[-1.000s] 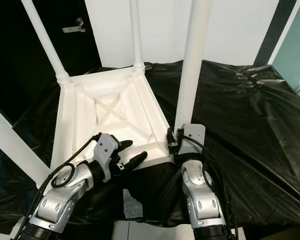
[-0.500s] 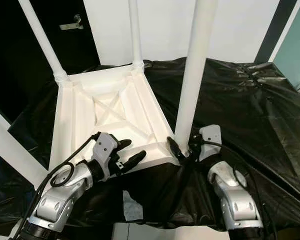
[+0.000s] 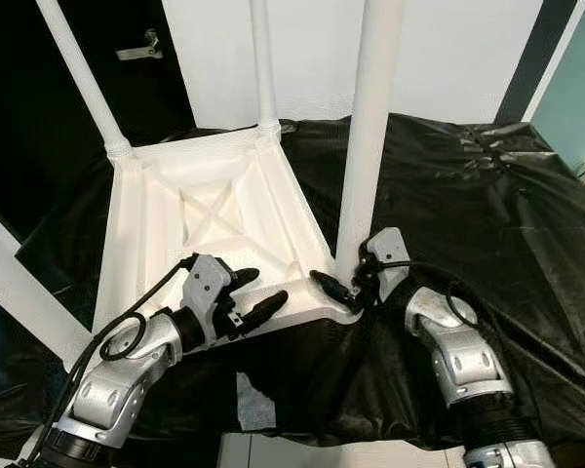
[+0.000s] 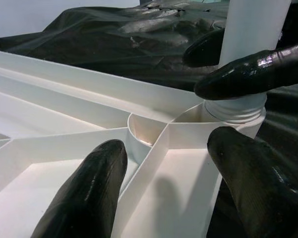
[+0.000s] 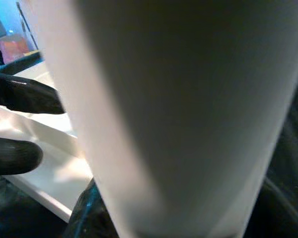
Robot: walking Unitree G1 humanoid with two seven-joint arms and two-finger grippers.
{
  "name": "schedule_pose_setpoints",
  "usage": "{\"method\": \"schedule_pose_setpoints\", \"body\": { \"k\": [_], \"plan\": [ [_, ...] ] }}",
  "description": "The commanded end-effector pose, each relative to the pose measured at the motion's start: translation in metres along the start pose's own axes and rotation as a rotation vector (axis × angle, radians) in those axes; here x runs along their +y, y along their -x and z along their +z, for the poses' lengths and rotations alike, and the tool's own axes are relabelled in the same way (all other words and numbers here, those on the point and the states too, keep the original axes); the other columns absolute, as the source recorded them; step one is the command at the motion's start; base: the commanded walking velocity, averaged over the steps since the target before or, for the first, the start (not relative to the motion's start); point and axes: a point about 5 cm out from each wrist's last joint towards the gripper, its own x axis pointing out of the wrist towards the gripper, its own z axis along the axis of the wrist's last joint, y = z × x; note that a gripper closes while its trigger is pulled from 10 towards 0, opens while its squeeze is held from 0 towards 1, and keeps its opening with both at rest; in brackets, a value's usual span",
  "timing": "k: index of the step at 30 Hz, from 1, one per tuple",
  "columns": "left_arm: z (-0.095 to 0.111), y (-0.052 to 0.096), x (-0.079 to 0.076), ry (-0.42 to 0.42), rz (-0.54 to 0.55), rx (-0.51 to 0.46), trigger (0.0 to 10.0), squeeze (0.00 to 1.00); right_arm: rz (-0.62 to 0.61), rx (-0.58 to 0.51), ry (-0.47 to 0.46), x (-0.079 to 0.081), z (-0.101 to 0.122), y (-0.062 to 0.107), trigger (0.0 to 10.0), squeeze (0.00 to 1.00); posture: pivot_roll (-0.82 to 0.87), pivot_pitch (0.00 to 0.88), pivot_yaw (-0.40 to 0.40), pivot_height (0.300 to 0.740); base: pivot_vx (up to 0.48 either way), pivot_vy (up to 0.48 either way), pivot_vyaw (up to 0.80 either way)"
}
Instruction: Building children table
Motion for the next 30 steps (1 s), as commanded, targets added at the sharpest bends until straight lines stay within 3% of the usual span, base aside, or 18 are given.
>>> {"method": "schedule_pose_setpoints", "body": {
  "k": [1, 8, 9, 10, 12, 14, 17, 19, 20, 23, 27, 30],
  "plan": [
    [-0.001, 0.003, -0.002, 0.003, -0.008, 0.002, 10.0, 0.00, 0.044, 0.021, -0.012, 0.004, -0.006, 0.000, 0.0, 0.00, -0.01, 0.000, -0.006, 0.740, 0.000, 0.000, 0.00],
    [-0.003, 0.002, -0.006, 0.011, -0.015, 0.006, 10.0, 0.00, -0.024, 0.039, -0.026, 0.000, -0.013, 0.008, 0.0, 0.00, -0.02, 0.000, -0.001, 0.740, 0.000, 0.000, 0.00],
    [-0.003, 0.002, -0.006, 0.013, -0.020, 0.005, 10.0, 0.00, -0.064, 0.052, -0.029, 0.000, -0.015, 0.009, 3.9, 0.00, -0.03, 0.000, 0.003, 0.740, 0.000, 0.000, 0.00],
    [-0.003, 0.001, -0.006, 0.013, -0.023, 0.005, 10.0, 0.00, -0.114, 0.060, -0.029, 0.000, -0.016, 0.010, 10.0, 0.00, -0.03, 0.000, 0.005, 0.740, 0.000, 0.000, 0.00],
    [-0.003, 0.001, -0.006, 0.013, -0.023, 0.005, 10.0, 0.00, -0.114, 0.060, -0.029, 0.000, -0.016, 0.010, 10.0, 0.00, -0.03, 0.000, 0.005, 0.740, 0.000, 0.000, 0.00],
    [-0.003, 0.001, -0.007, 0.015, -0.030, 0.007, 10.0, 0.00, -0.277, 0.055, -0.046, 0.004, -0.016, 0.010, 10.0, 0.00, -0.04, 0.000, 0.014, 0.740, 0.000, 0.000, 0.00],
    [-0.003, 0.001, -0.007, 0.016, -0.034, 0.008, 10.0, 0.00, -0.345, 0.051, -0.067, 0.007, -0.016, 0.010, 10.0, 0.00, -0.04, 0.000, 0.014, 0.740, 0.000, 0.000, 0.00],
    [-0.004, 0.000, -0.008, 0.019, -0.041, 0.010, 10.0, 0.00, -0.499, 0.052, -0.124, 0.016, -0.018, 0.008, 10.0, 0.00, -0.05, 0.000, 0.024, 0.740, 0.000, 0.000, 0.00],
    [-0.004, 0.000, -0.008, 0.019, -0.041, 0.010, 10.0, 0.00, -0.499, 0.052, -0.124, 0.016, -0.018, 0.008, 10.0, 0.00, -0.05, 0.000, 0.024, 0.740, 0.000, 0.000, 0.00],
    [-0.004, 0.001, -0.009, 0.021, -0.048, 0.013, 10.0, 0.00, -0.662, 0.055, -0.168, 0.029, -0.020, 0.003, 10.0, 0.00, -0.05, 0.000, 0.031, 0.740, 0.000, 0.000, 0.00],
    [-0.004, 0.001, -0.008, 0.019, -0.053, 0.015, 10.0, 0.00, -0.838, 0.043, -0.215, 0.035, -0.019, 0.000, 10.0, 0.00, -0.05, 0.000, 0.032, 0.740, 0.000, 0.000, 0.00],
    [-0.003, 0.000, -0.007, 0.018, -0.054, 0.013, 10.0, 0.00, -0.858, 0.036, -0.229, 0.038, -0.014, -0.006, 10.0, 0.00, -0.06, 0.000, 0.039, 0.740, 0.000, 0.000, 0.00]
  ]
}}
